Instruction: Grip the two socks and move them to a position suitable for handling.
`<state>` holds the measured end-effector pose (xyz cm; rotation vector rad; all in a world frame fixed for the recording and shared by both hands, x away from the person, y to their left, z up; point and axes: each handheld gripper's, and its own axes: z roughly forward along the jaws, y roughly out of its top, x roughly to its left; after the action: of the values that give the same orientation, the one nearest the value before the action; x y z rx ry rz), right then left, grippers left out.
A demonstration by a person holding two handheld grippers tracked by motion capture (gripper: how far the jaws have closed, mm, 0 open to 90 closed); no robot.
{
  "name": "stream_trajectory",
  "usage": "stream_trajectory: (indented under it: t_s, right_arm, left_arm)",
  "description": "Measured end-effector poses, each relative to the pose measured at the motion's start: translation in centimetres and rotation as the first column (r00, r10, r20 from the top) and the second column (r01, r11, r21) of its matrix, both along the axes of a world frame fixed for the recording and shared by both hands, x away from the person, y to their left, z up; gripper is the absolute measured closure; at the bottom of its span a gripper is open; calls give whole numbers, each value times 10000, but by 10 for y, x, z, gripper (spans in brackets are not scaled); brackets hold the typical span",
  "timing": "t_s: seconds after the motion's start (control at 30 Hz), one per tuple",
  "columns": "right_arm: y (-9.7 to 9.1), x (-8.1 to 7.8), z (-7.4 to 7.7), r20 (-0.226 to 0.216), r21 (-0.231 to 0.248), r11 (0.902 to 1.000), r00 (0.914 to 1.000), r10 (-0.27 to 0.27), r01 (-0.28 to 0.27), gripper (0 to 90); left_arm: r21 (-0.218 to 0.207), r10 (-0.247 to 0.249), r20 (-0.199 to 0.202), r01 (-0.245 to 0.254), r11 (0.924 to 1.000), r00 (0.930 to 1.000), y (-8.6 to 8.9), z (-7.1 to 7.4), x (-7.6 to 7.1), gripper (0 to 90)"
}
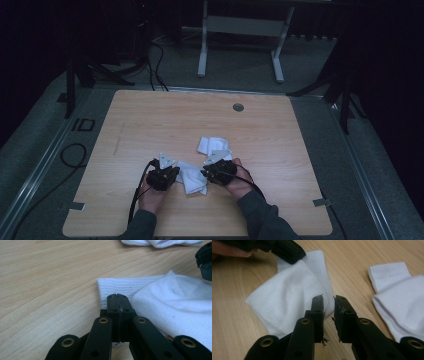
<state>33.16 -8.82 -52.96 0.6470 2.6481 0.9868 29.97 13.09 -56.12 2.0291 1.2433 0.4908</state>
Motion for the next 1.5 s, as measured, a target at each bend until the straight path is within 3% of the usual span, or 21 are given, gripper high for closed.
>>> stream_trajectory:
  t_s: [0.13, 0.3, 0.37, 0.43, 0.57, 0.77, 1.0, 1.27, 1.5]
  right_arm:
    - [1, 1, -3, -312, 29, 9997, 9992, -237, 238, 711]
    - [8, 1, -13, -791, -104, 9986, 9955, -527, 520, 654]
    - [9, 2, -17, -989, -177, 9986, 9938, -512, 497, 773]
    - [9, -1, -14, -830, -200, 9983, 9950, -557, 542, 862]
    - [5, -5, -8, -642, -198, 9983, 9964, -552, 540, 879]
    - [-22, -14, 4, -342, 63, 9966, 9960, -824, 826, 883]
    - [-60, -21, 0, -258, -85, 9893, 9890, -1458, 1456, 882]
    - [-110, -20, -1, -523, 184, 9698, 9689, -2420, 2432, 882]
    - [-133, -16, 1, -645, 315, 9550, 9541, -2924, 2948, 882]
  left_arm:
    - [507, -6, 177, -3, 9987, 9998, -5, 1, -2, 897]
    - [563, -8, 193, -3, 9984, 9998, -5, 1, -2, 897]
    - [568, -11, 195, 0, 9984, 9998, -5, 1, -2, 897]
    - [558, -12, 194, 1, 9984, 9998, -5, 1, -2, 897]
    - [503, -16, 173, 7, 9987, 9998, -5, 1, -2, 897]
    - [477, -23, 161, 15, 9989, 9999, -4, 0, -2, 897]
    - [433, -6, 148, 0, 9991, 9999, -4, 0, -2, 897]
    - [465, 28, 172, -36, 9989, 9998, -5, 0, -2, 896]
    - [528, -17, 155, 9, 9986, 9999, -5, 1, -2, 896]
